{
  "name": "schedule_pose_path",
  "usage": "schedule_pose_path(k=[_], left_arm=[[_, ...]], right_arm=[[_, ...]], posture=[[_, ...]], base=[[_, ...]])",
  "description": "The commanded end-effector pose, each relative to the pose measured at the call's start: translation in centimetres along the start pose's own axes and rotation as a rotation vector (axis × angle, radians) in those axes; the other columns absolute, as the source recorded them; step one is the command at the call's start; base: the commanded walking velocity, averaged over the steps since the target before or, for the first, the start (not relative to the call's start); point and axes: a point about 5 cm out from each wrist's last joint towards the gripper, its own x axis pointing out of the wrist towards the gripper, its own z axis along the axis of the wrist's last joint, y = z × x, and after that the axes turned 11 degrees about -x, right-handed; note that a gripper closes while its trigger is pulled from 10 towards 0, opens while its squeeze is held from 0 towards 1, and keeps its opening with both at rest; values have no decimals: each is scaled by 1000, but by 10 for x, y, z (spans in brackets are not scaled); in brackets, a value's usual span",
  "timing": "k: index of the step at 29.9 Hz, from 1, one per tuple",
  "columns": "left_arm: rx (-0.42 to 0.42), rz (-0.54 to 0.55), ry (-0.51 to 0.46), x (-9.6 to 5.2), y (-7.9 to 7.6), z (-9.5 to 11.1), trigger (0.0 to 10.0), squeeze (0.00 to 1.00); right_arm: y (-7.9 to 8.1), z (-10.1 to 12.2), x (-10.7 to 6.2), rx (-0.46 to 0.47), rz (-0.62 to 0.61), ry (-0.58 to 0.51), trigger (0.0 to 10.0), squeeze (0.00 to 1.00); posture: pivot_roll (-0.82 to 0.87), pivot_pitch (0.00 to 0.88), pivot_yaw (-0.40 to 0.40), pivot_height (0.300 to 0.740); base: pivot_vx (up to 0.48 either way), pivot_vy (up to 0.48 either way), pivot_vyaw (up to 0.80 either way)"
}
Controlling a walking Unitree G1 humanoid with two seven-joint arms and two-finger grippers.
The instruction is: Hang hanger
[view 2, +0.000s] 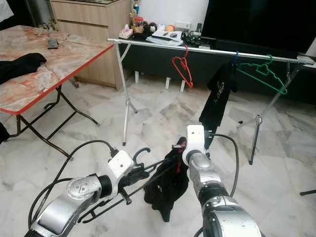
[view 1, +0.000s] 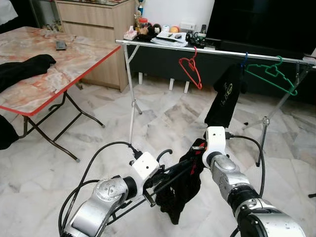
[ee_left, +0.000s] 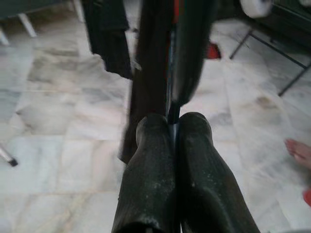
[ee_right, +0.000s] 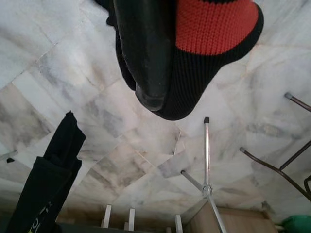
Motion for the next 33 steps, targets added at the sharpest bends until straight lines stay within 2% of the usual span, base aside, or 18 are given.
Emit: schedule_pose_path(k=[1, 5, 7, 17, 24, 30, 33], left_arm=[[25, 61, -49, 1, 8, 12, 10000, 0], [32, 142, -27, 2, 18, 11, 10000, 0], [33, 150, -16, 3, 19, 10, 10000, 0], [18, 145, -19, 8, 11, 8, 10000, 0], [27, 148, -5, 9, 11, 6, 10000, 0], [32, 140, 11, 9, 10, 4, 10000, 0], [32, 131, 1, 10, 9, 6, 10000, 0]], right_arm=[[1, 8, 1, -4, 7, -22, 10000, 0], [2, 11, 1, 14, 3, -38, 10000, 0], [1, 11, 0, 18, -6, -39, 10000, 0], [-8, 20, -1, 58, -103, -80, 10000, 0], [-12, 23, -1, 79, -148, -90, 10000, 0], [-9, 20, -1, 71, -140, -81, 10000, 0], [2, 16, 0, 46, -64, -59, 10000, 0]], posture=[[144, 45, -84, 740], [142, 44, -83, 740], [138, 43, -82, 740], [137, 44, -82, 740], [137, 44, -83, 740], [137, 43, -83, 740], [137, 44, -83, 740]], base=[[0, 0, 0], [0, 0, 0], [0, 0, 0], [0, 0, 0], [0, 0, 0], [0, 0, 0], [0, 0, 0]])
